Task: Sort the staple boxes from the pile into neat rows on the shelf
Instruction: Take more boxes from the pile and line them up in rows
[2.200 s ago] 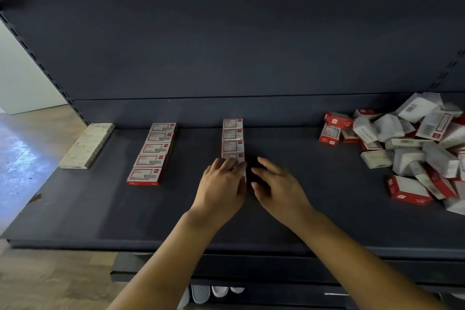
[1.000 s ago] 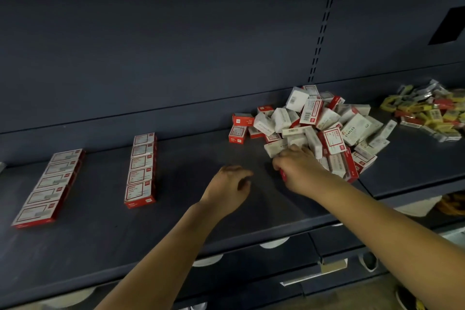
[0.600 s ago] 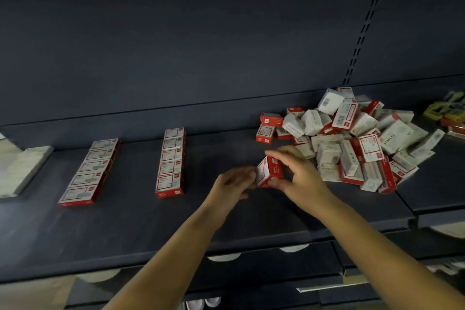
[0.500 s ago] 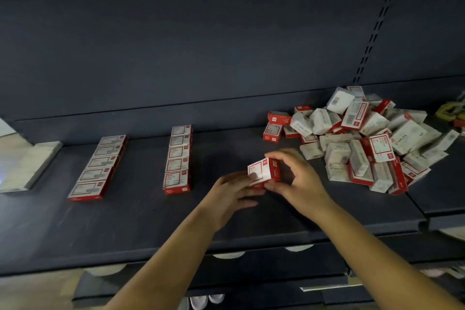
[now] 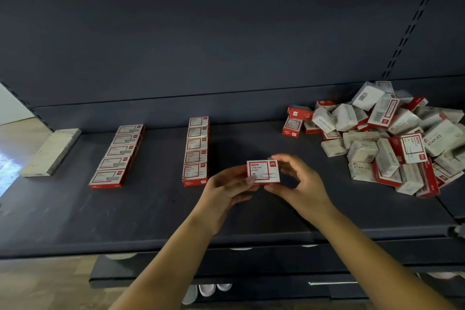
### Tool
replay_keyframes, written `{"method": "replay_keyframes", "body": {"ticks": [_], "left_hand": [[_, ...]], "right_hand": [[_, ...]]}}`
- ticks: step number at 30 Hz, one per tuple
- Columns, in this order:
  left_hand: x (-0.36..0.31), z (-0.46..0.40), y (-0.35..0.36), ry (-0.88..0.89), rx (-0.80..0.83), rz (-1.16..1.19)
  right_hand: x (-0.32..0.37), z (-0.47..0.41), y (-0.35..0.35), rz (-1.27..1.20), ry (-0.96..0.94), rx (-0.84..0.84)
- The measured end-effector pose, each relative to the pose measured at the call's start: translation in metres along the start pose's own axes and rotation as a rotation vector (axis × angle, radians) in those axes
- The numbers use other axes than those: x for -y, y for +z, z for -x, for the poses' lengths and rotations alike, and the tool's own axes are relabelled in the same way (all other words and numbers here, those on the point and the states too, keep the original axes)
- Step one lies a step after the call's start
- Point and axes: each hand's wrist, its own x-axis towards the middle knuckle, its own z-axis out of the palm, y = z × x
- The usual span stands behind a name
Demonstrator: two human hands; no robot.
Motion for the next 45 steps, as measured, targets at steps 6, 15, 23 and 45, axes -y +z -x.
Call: {"method": "replay_keyframes", "body": {"ticks": [6, 15, 23, 45], "left_hand": [[0.007, 0.006, -0.005, -0.018, -0.032, 0.030], [0.003, 0.024, -0.035, 0.061, -0.104, -0.006], [0.001, 0.033, -0.115, 0.575, -0.189, -1.191], [0.002, 0.018, -0.145, 0.620, -0.157, -1.407]], "right_hand": [[-0.006, 0.003, 0.006, 0.138, -0.050, 0.042], [0.007, -0.005, 0.041, 0.412, -0.341, 0.086], [0.015, -0.012, 0.101, 0.429, -0.359, 0.152], [0.019, -0.009, 0.145, 0.469, -0.247, 0.058]]}}
